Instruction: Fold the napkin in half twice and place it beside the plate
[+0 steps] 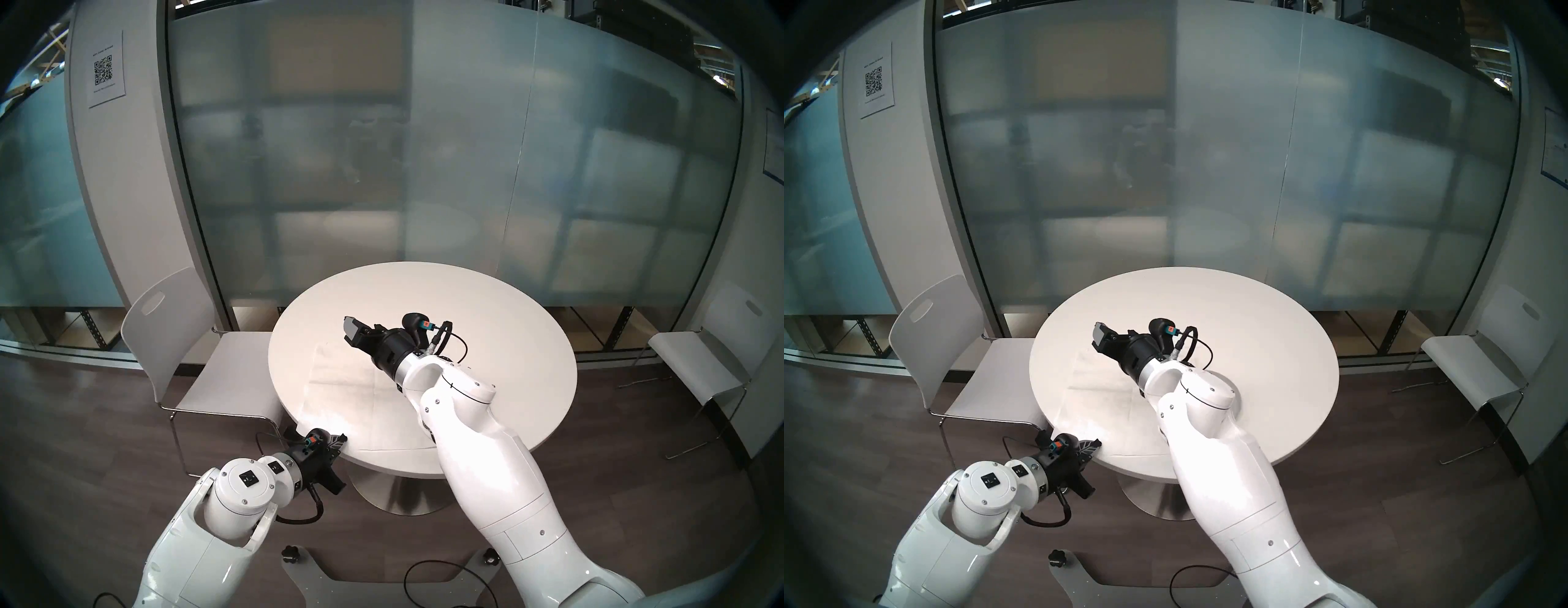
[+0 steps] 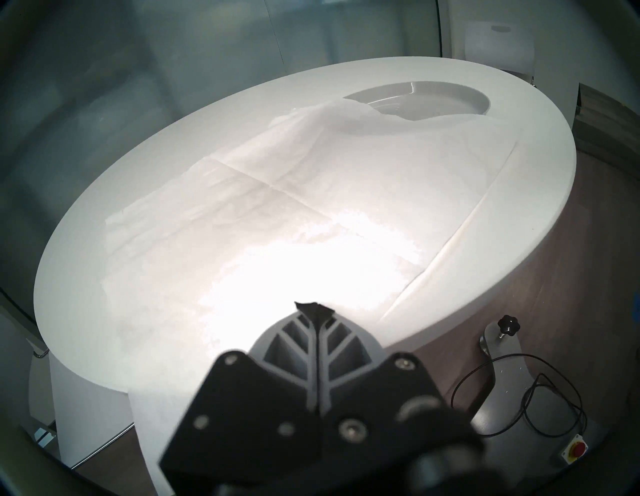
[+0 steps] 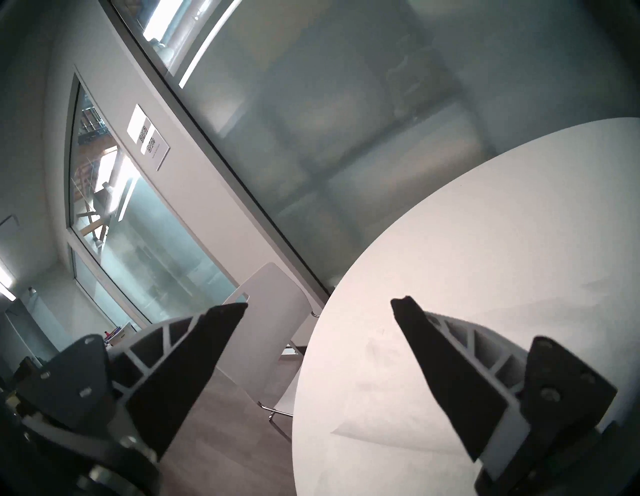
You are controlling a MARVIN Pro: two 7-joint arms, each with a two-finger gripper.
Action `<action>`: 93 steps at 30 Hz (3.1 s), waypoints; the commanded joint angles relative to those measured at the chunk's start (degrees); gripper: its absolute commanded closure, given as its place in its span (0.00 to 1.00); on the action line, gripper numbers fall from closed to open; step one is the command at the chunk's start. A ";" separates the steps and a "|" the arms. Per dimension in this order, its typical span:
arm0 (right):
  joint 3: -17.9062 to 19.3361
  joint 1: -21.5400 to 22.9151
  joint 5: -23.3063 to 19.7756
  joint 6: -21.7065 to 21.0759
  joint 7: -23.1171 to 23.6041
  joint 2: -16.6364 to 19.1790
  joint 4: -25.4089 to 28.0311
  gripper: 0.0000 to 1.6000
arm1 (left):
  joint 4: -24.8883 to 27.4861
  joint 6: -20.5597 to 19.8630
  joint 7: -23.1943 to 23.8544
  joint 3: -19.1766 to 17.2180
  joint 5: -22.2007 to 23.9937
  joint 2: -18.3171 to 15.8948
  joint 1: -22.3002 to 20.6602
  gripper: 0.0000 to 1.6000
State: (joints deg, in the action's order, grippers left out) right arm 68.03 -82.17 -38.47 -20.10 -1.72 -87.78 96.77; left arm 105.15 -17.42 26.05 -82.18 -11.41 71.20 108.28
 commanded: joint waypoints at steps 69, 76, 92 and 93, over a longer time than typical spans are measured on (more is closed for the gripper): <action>13.34 -45.90 -5.34 5.93 -11.03 10.87 31.28 0.00 | 6.77 0.53 -1.90 0.98 1.58 -0.34 6.60 1.00; 14.84 -45.28 -8.46 6.27 -9.80 10.24 29.02 0.00 | 6.91 0.54 -2.16 1.25 1.54 -0.45 6.67 1.00; 14.84 -37.37 -9.28 -0.97 -8.71 13.25 24.57 0.00 | 7.21 0.41 -2.66 1.69 1.61 -0.72 6.66 1.00; 14.84 -36.93 -9.33 -1.42 -8.64 13.38 24.30 0.00 | 7.22 0.38 -2.68 1.66 1.67 -0.72 6.68 1.00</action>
State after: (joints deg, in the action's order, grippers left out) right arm 83.16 -123.63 -47.92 -19.41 -10.98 -75.71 121.51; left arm 110.97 -17.09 23.23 -80.34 -9.69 70.74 115.08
